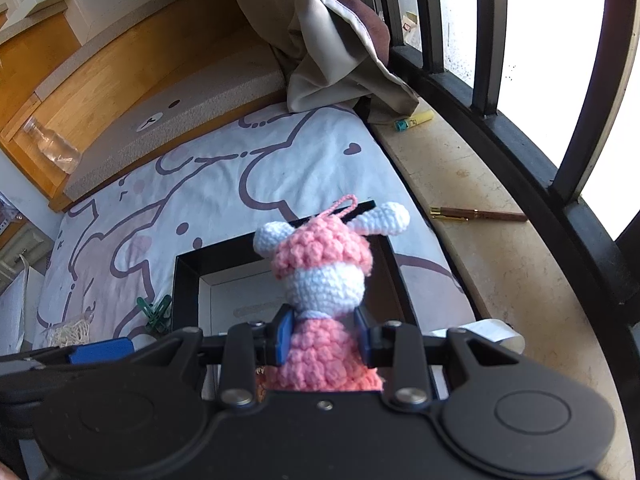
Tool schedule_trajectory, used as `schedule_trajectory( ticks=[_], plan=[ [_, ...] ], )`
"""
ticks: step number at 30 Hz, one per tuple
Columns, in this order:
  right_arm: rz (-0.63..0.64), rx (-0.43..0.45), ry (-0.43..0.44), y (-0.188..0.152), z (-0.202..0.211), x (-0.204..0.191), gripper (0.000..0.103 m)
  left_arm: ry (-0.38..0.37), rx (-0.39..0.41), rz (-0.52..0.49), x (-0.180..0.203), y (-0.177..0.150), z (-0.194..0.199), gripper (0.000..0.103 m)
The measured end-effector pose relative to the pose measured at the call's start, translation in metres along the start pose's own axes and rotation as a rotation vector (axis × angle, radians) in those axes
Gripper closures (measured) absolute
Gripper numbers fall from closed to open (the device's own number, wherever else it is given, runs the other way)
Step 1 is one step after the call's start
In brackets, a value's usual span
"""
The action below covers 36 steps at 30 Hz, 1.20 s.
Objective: Organize objects
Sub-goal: 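Lower the card pack into the black box and open the left gripper, then lower the bunny into the black box and open the right gripper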
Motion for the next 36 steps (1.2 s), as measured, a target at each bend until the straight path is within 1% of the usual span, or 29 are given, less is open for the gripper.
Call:
schedule_trajectory(
  ticks=[6, 9, 11, 18, 23, 26, 27, 28, 31, 36],
  plan=[
    [0.103, -0.042, -0.132, -0.001, -0.023, -0.009, 0.070, -0.007, -0.005, 0.051, -0.016, 0.009, -0.004, 0.021],
    [0.162, -0.062, -0.183, -0.002, -0.035, -0.016, 0.070, -0.010, -0.009, 0.061, -0.021, 0.013, -0.008, 0.021],
    [0.204, -0.096, -0.198, -0.005, -0.046, -0.021, 0.070, -0.008, -0.010, 0.064, -0.025, 0.015, -0.010, 0.021],
    [0.221, -0.201, -0.176, -0.012, -0.081, -0.030, 0.070, -0.001, -0.030, 0.091, -0.041, 0.021, -0.020, 0.021],
    [0.230, -0.222, -0.146, -0.013, -0.089, -0.039, 0.069, 0.000, -0.039, 0.103, -0.050, 0.024, -0.025, 0.021],
    [0.226, -0.248, -0.087, -0.014, -0.088, -0.045, 0.069, -0.003, -0.044, 0.108, -0.052, 0.025, -0.027, 0.021],
    [0.220, -0.262, -0.052, -0.015, -0.088, -0.047, 0.069, -0.005, -0.045, 0.109, -0.052, 0.026, -0.027, 0.021],
    [0.217, -0.270, -0.044, -0.016, -0.087, -0.049, 0.070, -0.007, -0.045, 0.109, -0.052, 0.026, -0.027, 0.021],
    [0.225, -0.285, -0.044, -0.017, -0.089, -0.049, 0.069, -0.013, -0.044, 0.099, -0.049, 0.026, -0.027, 0.021],
    [0.238, -0.293, -0.060, -0.022, -0.089, -0.047, 0.062, -0.012, -0.048, 0.079, -0.044, 0.025, -0.027, 0.021]
  ],
)
Point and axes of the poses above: each gripper's, at about its wrist camera, not at the fingertips, and z roughly against the way its jaws point, x to its right, y to its top, the point moved 4 cm from there along -z, roughly the way its jaws point, and after that the axes turned 13 degrees about -x, right-handed, at the moved point
